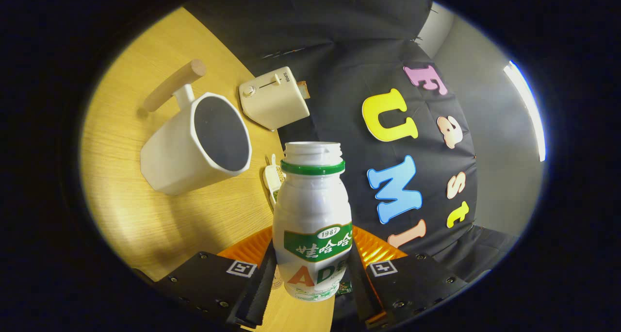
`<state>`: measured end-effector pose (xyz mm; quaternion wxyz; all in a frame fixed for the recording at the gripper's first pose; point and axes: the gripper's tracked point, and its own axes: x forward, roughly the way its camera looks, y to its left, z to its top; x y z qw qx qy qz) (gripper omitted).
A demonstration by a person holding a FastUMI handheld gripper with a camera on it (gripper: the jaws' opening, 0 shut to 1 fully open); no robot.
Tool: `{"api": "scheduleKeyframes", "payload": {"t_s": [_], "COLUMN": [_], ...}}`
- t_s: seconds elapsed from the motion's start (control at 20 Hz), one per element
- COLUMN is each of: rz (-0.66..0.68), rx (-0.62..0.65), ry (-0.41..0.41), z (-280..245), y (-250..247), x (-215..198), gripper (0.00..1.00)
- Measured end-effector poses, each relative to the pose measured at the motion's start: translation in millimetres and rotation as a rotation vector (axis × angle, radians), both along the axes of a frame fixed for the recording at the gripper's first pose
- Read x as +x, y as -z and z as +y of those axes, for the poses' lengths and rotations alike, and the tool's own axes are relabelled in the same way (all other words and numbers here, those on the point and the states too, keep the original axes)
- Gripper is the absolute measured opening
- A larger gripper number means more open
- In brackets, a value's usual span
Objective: Take the bottle from table, then pour the juice into the cup, finally place the bottle on the coaster
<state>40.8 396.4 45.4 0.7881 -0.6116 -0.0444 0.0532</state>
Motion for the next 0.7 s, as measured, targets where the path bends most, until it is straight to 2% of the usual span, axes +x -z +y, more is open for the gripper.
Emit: {"api": "scheduleKeyframes", "payload": {"t_s": [0.7], "rz": [-0.084], "rx": [-0.195], "ry": [0.014], "z": [4.2], "y": [-2.6], "x": [-0.6], "gripper": [0.70]}}
